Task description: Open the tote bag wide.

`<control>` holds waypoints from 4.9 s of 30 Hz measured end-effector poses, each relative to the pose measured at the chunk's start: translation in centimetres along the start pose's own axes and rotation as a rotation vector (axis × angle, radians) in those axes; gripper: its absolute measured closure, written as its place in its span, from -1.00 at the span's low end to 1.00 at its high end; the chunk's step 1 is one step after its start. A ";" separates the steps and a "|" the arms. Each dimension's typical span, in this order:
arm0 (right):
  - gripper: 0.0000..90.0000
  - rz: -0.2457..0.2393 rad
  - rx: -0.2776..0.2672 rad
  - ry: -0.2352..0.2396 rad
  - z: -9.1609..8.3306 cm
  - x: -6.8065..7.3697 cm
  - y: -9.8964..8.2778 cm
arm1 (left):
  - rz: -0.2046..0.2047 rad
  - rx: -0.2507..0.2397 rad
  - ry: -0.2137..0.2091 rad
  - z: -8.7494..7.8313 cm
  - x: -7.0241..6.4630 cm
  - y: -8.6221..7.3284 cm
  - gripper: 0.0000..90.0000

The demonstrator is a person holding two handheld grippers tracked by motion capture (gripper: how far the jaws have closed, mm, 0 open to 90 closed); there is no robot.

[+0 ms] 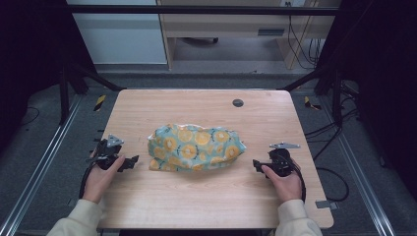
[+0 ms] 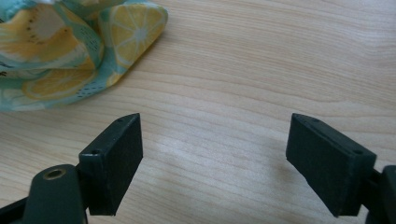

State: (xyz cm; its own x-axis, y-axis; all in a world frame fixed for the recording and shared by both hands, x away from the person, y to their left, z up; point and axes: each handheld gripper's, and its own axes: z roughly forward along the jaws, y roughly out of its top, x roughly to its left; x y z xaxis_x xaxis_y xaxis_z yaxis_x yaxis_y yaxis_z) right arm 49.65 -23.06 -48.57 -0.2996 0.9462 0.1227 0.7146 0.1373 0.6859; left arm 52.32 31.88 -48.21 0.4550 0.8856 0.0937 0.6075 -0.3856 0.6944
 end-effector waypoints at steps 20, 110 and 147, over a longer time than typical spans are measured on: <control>-0.24 -0.134 -0.172 0.102 -4.4 4.5 4.7 | 0.019 0.018 0.004 -0.1 -0.4 -0.1 -0.83; 1.00 -0.432 -0.144 0.454 -5.0 12.8 1.6 | 0.208 0.043 -0.241 1.2 -5.5 12.9 -0.49; 1.00 -0.413 -0.231 0.331 -7.6 11.7 3.1 | 0.259 -0.145 -0.224 -5.4 -7.2 15.2 1.00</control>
State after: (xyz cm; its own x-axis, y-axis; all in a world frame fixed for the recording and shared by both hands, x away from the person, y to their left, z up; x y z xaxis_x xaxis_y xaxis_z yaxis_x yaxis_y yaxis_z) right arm 43.54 -13.76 -39.54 -0.7325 0.6808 0.0040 0.3511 0.3727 0.8590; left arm 54.80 20.98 -34.49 0.7226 0.6785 0.1324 0.3624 -0.5349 0.7633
